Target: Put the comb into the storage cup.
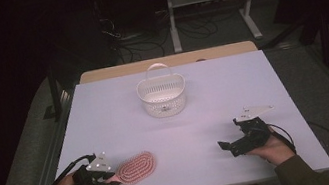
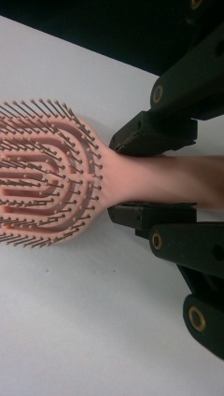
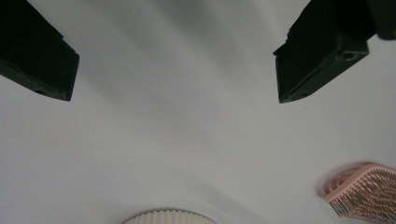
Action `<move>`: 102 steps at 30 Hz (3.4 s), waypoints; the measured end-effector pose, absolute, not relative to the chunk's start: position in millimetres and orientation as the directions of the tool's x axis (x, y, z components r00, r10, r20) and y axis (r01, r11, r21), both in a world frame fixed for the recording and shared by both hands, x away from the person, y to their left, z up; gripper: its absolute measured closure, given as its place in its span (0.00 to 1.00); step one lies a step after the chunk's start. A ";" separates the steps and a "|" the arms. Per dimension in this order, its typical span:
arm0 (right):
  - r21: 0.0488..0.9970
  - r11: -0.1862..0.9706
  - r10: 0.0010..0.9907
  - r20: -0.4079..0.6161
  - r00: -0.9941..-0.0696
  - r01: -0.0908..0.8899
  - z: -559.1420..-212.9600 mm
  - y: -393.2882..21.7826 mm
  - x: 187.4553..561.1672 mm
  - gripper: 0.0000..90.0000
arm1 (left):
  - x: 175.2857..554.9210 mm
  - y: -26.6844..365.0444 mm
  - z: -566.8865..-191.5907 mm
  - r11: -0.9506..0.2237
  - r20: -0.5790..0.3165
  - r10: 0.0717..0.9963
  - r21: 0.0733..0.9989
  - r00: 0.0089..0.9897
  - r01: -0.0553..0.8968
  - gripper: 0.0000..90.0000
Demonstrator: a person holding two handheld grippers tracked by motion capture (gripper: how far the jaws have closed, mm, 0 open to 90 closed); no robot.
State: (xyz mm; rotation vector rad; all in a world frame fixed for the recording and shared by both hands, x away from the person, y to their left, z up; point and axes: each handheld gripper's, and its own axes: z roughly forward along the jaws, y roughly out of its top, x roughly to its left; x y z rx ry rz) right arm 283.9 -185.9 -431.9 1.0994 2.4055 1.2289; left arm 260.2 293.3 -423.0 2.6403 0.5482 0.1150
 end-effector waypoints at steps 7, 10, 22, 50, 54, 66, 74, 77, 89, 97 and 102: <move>0.771 0.369 0.708 0.129 -0.694 0.519 -432.0 -185.9 283.9 0.00 | 260.3 292.7 -422.9 -0.831 -0.004 0.385 0.434 0.923 0.349 0.77; 0.771 0.369 0.708 0.129 -0.694 0.520 -431.8 -186.0 283.7 0.00 | 260.4 292.6 -422.9 -0.830 -0.005 0.386 0.434 0.923 0.350 0.78; 0.770 0.370 0.708 0.129 -0.694 0.520 -431.8 -186.1 283.5 0.00 | 261.9 295.3 -423.3 -0.820 -0.022 0.387 0.449 0.922 0.355 0.78; 0.770 0.368 0.709 0.129 -0.693 0.521 -432.0 -186.8 283.5 0.00 | 264.5 296.4 -414.2 -0.757 -0.020 0.420 0.543 0.907 0.362 0.78; 0.770 0.366 0.711 0.131 -0.691 0.523 -431.7 -186.9 283.4 0.00 | 264.9 295.0 -412.0 -0.736 -0.030 0.427 0.569 0.904 0.367 0.78; 0.771 0.365 0.710 0.131 -0.692 0.521 -431.5 -186.9 283.4 0.00 | 267.6 288.9 -410.0 -0.683 -0.039 0.462 0.622 0.886 0.383 0.78; 0.772 0.365 0.710 0.131 -0.692 0.521 -431.4 -186.7 283.2 0.00 | 270.3 284.7 -408.5 -0.646 -0.050 0.484 0.654 0.874 0.395 0.78; 0.771 0.365 0.711 0.132 -0.691 0.522 -431.4 -186.8 283.2 0.00 | 271.1 282.4 -408.3 -0.638 -0.049 0.489 0.660 0.871 0.396 0.78; 0.772 0.364 0.710 0.131 -0.692 0.521 -431.3 -186.6 283.2 0.00 | 276.2 272.3 -406.9 -0.604 -0.064 0.499 0.689 0.864 0.400 0.78; 0.773 0.363 0.710 0.132 -0.692 0.520 -431.2 -186.6 283.3 0.00 | 282.3 263.0 -405.8 -0.584 -0.073 0.504 0.705 0.861 0.402 0.78; 0.772 0.364 0.711 0.131 -0.691 0.521 -431.2 -186.7 283.5 0.00 | 287.1 256.6 -406.1 -0.570 -0.078 0.505 0.717 0.859 0.400 0.78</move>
